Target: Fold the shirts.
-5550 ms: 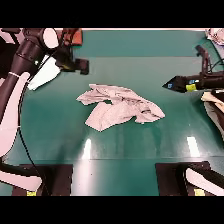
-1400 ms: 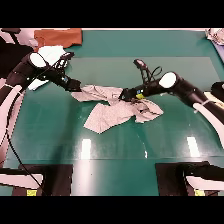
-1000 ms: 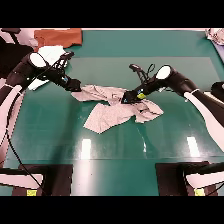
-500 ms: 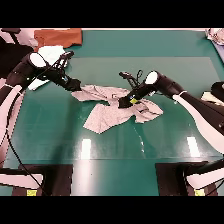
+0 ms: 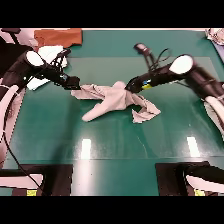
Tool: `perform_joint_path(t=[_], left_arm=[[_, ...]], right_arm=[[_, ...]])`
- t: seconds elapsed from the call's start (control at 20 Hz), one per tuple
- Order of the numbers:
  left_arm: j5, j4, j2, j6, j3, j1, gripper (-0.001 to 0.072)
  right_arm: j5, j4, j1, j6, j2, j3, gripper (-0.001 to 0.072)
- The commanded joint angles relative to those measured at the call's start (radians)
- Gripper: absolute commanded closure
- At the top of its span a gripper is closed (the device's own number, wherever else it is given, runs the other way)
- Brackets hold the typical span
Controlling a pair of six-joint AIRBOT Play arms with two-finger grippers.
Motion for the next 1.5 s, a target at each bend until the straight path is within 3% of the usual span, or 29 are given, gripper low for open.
perform_joint_path(t=[0.0, 0.15, 0.3, 0.5, 0.95, 1.1, 1.3, 1.45], left_arm=[[-0.040, 0.091, 0.061, -0.124, 0.001, 0.002, 0.0687], [-0.137, 0.232, 0.097, -0.228, 0.000, 0.002, 0.0687], [-0.178, 0.225, 0.097, -0.273, 0.000, 0.002, 0.0687], [-0.332, 0.250, 0.105, -0.275, 0.000, 0.002, 0.0687], [-0.367, 0.346, 0.251, -0.275, 0.001, 0.002, 0.0687], [-0.438, 0.329, 0.265, -0.275, 0.001, 0.002, 0.0687], [-0.372, 0.341, 0.380, -0.277, 0.001, 0.002, 0.0687], [-0.409, 0.340, 0.445, -0.277, 0.000, 0.002, 0.0687]], right_arm=[[0.001, -0.002, -0.064, 0.008, 0.138, 0.000, 0.0698], [0.033, 0.000, -0.129, 0.008, 0.225, 0.000, 0.0698], [0.076, -0.001, -0.166, 0.008, 0.284, 0.000, 0.0698], [0.088, -0.003, -0.236, 0.008, 0.364, 0.000, 0.0698], [0.098, 0.000, -0.512, 0.008, 0.438, 0.000, 0.0698], [0.129, 0.000, -0.514, 0.008, 0.425, 0.000, 0.0698], [0.136, -0.003, -0.471, 0.007, 0.456, 0.000, 0.0698], [0.142, -0.002, -0.469, 0.007, 0.474, 0.000, 0.0698]])
